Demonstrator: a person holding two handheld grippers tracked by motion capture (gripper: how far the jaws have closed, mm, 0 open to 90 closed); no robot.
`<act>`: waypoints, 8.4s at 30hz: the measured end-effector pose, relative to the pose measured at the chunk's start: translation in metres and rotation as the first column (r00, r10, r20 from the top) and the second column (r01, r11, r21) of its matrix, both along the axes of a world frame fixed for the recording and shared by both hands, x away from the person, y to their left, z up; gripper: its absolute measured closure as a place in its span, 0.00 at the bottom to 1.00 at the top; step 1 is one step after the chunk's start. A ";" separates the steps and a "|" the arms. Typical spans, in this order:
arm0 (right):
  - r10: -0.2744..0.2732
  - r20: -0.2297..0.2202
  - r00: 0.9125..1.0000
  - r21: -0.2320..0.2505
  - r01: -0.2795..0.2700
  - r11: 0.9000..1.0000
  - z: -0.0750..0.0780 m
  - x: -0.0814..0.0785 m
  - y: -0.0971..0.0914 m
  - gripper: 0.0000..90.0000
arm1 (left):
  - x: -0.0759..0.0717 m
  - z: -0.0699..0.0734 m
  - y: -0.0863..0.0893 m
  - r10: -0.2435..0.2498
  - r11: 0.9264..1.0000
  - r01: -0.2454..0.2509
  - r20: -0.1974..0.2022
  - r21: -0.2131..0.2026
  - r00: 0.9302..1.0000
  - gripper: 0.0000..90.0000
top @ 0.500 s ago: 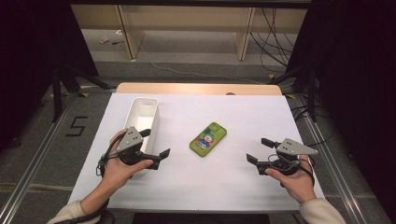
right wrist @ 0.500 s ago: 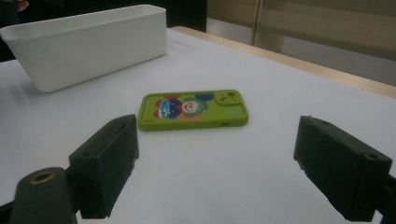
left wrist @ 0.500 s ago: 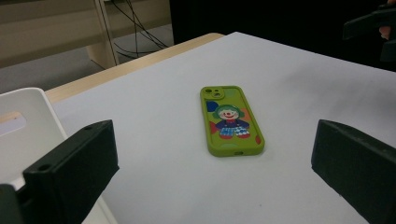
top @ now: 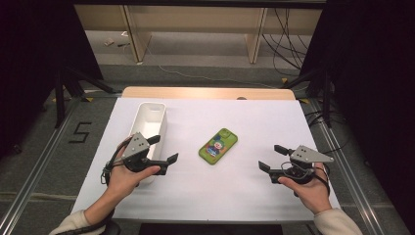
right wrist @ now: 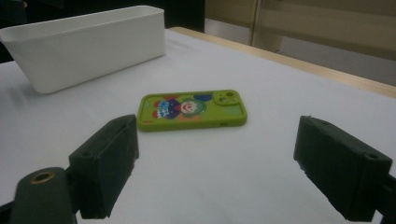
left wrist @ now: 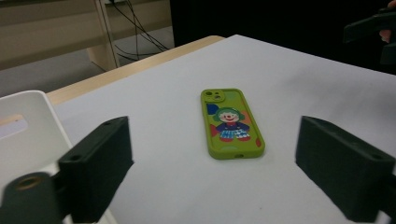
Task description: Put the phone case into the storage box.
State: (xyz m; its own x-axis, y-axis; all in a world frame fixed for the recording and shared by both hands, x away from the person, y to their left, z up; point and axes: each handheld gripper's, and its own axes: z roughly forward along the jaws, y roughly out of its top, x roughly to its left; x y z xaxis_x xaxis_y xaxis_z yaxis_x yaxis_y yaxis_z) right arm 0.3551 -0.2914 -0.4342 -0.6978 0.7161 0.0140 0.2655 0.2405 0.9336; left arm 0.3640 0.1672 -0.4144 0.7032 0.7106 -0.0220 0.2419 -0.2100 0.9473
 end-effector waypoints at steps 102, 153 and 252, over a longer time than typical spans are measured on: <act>0.106 -0.305 0.946 -0.314 -0.205 0.927 -0.029 0.131 0.216 1.00 | 0.000 -0.001 -0.001 0.027 0.999 -0.027 -0.005 -0.019 1.000 0.19; 0.068 -0.481 0.874 -0.401 -0.289 0.869 -0.029 0.114 0.185 1.00 | 0.001 -0.002 0.000 0.033 0.999 -0.033 -0.015 -0.017 0.999 0.18; -0.242 -0.462 0.853 -0.618 -0.114 0.778 -0.020 0.143 0.142 0.01 | 0.000 -0.001 -0.001 0.031 0.999 -0.032 -0.020 -0.013 0.999 0.17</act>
